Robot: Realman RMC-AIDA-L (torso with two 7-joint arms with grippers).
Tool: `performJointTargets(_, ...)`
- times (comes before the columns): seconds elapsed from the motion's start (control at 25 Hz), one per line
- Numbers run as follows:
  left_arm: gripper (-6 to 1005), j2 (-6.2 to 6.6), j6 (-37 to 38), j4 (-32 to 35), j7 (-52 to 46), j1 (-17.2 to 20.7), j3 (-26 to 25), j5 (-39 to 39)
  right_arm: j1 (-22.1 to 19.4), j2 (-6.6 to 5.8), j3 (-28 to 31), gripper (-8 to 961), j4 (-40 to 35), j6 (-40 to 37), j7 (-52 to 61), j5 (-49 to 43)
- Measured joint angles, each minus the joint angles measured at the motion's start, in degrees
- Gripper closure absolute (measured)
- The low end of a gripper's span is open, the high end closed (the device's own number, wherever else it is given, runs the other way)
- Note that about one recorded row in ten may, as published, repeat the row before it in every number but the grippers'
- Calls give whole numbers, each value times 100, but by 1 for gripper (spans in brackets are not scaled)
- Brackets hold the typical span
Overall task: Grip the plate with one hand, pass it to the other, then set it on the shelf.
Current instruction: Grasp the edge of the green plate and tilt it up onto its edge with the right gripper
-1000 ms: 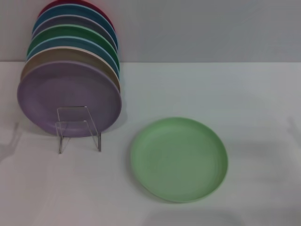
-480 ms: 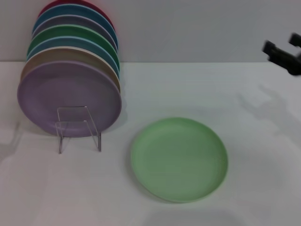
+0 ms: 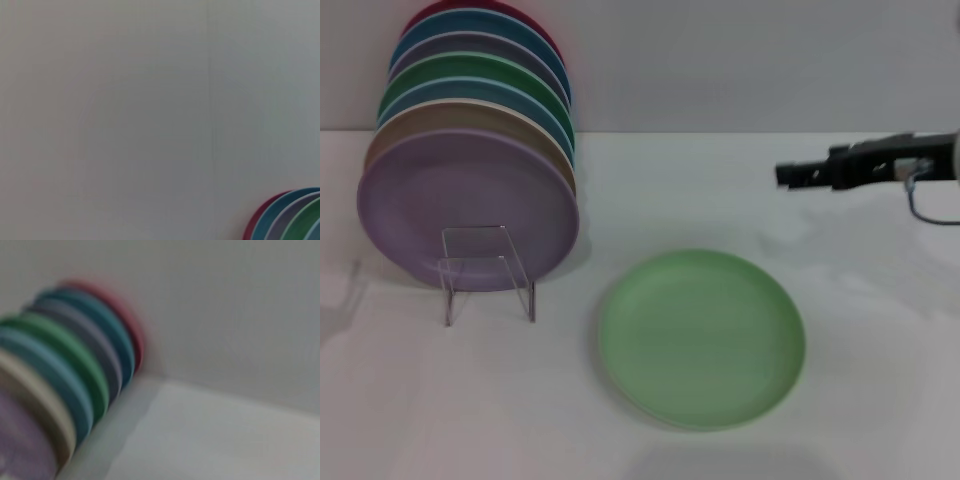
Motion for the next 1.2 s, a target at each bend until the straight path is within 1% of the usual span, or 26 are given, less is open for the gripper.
performJointTargets(0.08,171,0,0,1,-1,1,0,-1,257,-28,-1,122,-63,460,242,-317)
performJointTargets(0.24,171,0,-7,4,-7,3,0,-2,510,-42,-39,122,-159,897,487,-731)
performJointTargets(0.32,171,0,-9,4,-7,10,0,-2,612,-24,-60,122,-284,1039,540,-981)
performJointTargets(0.36,171,0,-9,-1,-8,25,0,4,693,9,-62,122,-431,1100,555,-1180)
performJointTargets(0.44,171,0,-9,-1,-9,29,0,8,728,19,-63,122,-521,1113,558,-1235)
performJointTargets(0.56,171,0,-10,7,-9,31,0,17,909,42,-67,121,-1012,1090,546,-1283)
performJointTargets(0.6,171,0,-9,8,-9,31,0,20,909,42,-67,121,-1012,1090,546,-1283)
performJointTargets(0.76,171,0,-9,7,-9,27,0,22,1064,63,-83,121,-1515,905,507,-1309)
performJointTargets(1.2,172,0,-10,4,-8,-30,-1,22,1290,65,-312,122,-2266,454,488,-1338)
